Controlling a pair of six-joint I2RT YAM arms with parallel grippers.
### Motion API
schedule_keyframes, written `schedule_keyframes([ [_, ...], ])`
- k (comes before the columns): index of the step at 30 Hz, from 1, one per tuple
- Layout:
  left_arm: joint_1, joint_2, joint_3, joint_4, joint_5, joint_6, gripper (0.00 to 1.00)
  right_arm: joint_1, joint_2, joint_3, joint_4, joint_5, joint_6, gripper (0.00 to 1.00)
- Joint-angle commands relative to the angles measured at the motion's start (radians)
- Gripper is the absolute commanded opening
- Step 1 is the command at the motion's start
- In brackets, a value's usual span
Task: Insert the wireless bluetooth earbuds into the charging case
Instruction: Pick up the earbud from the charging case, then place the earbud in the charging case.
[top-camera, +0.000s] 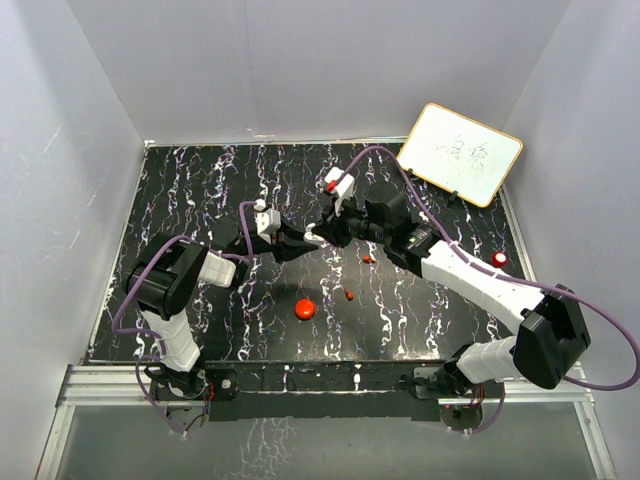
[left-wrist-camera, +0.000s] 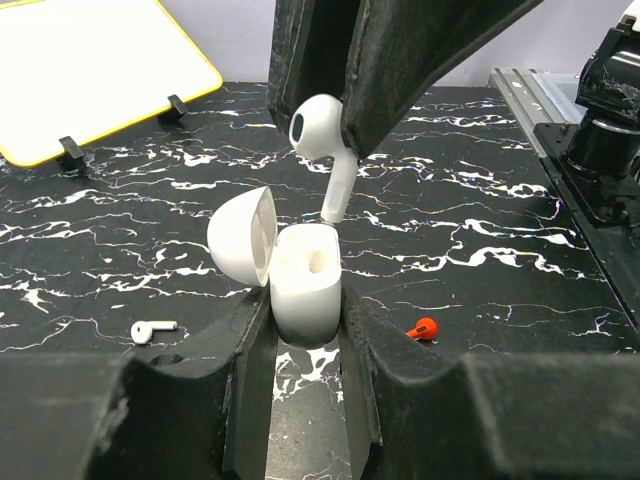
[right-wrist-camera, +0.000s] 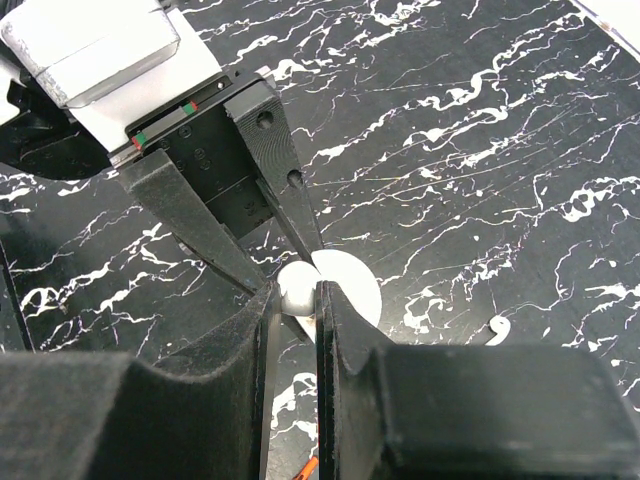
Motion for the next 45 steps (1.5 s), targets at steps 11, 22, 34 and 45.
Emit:
schedule_keyframes([
  [11, 0.003, -0.061, 0.031, 0.187, 0.045, 0.005, 0.00, -0.006, 0.024, 0.007, 0.025, -0.026, -0.036, 0.12],
  [22, 0.003, -0.067, 0.030, 0.186, 0.053, 0.003, 0.00, -0.009, 0.029, 0.007, 0.010, -0.016, -0.050, 0.11],
  [34, 0.003, -0.072, 0.032, 0.186, 0.060, 0.002, 0.00, -0.009, 0.042, 0.021, -0.013, -0.034, -0.064, 0.12],
  [45, 0.003, -0.077, 0.035, 0.186, 0.060, -0.001, 0.00, -0.009, 0.061, 0.036, -0.020, -0.036, -0.068, 0.17],
])
